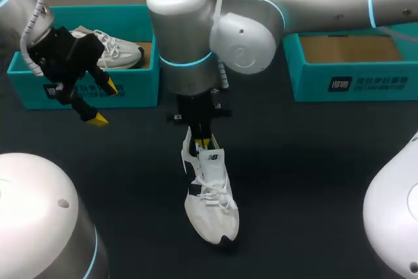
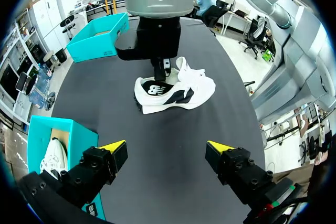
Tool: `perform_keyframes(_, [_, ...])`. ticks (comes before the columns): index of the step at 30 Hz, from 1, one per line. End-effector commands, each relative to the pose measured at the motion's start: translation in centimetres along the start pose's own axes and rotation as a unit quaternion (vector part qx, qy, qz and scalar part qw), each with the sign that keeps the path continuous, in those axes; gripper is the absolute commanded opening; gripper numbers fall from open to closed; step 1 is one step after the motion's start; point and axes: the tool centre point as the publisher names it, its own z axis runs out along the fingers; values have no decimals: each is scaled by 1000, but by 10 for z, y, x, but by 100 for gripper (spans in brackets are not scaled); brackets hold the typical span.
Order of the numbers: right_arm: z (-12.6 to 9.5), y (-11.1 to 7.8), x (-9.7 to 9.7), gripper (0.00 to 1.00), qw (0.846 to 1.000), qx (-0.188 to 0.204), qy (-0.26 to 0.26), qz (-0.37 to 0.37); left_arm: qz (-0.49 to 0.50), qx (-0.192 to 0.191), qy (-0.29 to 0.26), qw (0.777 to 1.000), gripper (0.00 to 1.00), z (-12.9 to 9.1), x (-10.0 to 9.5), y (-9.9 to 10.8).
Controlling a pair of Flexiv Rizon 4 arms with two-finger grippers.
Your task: Take the shoe out of the shoebox, open the shoe tongue, remove and reinsert the insole, then place the shoe into the shoebox
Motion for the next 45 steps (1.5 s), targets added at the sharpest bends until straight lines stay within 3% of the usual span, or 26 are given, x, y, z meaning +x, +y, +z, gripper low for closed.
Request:
perform_keyframes(1, [5, -3, -1, 0, 1000, -7, -11, 5, 0, -1, 0, 1000, 100, 0, 0, 0])
perform_keyframes(7, [18, 0, -4, 0, 1000, -14, -9, 13, 0, -1, 0, 1000, 100, 0, 0, 0])
perform_keyframes(16, [59, 11, 3, 0, 1000, -8, 17, 19, 0, -1, 0, 1000, 100, 0, 0, 0])
perform_keyframes(22, [68, 15, 9, 0, 999, -5, 31, 16, 0, -1, 0, 1000, 100, 0, 0, 0])
perform_keyframes(36, [-4, 1, -18, 0, 999, -23, 2, 25, 0, -1, 0, 1000, 100, 0, 0, 0])
perform_keyframes(41, [-13, -3, -21, 0, 1000, -10, 9, 25, 0, -1, 0, 1000, 100, 0, 0, 0])
perform_keyframes(45, [-8, -10, -18, 0, 1000, 7, 16, 19, 0, -1, 0, 1000, 100, 0, 0, 0])
